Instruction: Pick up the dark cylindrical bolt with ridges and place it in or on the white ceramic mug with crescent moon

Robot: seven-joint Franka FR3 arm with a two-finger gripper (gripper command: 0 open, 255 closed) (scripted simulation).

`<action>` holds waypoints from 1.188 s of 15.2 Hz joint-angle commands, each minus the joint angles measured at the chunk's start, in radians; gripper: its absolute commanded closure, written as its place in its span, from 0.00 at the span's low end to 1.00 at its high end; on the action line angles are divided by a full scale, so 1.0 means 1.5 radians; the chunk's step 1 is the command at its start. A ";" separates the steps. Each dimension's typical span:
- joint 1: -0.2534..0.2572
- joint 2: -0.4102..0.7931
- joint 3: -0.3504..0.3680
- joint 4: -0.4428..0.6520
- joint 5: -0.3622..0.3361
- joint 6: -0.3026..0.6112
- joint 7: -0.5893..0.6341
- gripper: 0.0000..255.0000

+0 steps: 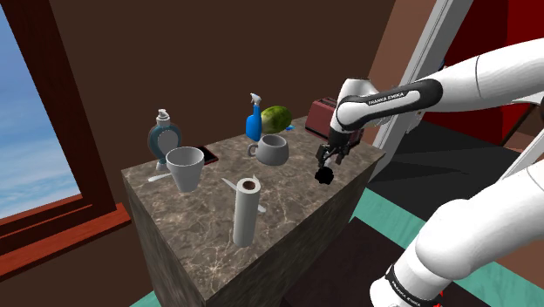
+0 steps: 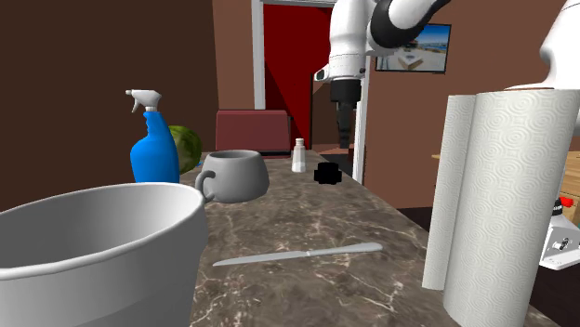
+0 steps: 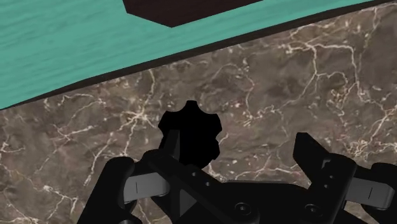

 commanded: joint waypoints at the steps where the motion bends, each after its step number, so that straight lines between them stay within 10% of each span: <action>1: -0.007 0.049 -0.016 0.012 0.001 0.037 -0.013 0.00; 18: -0.014 0.182 -0.044 0.014 0.029 0.165 -0.050 0.00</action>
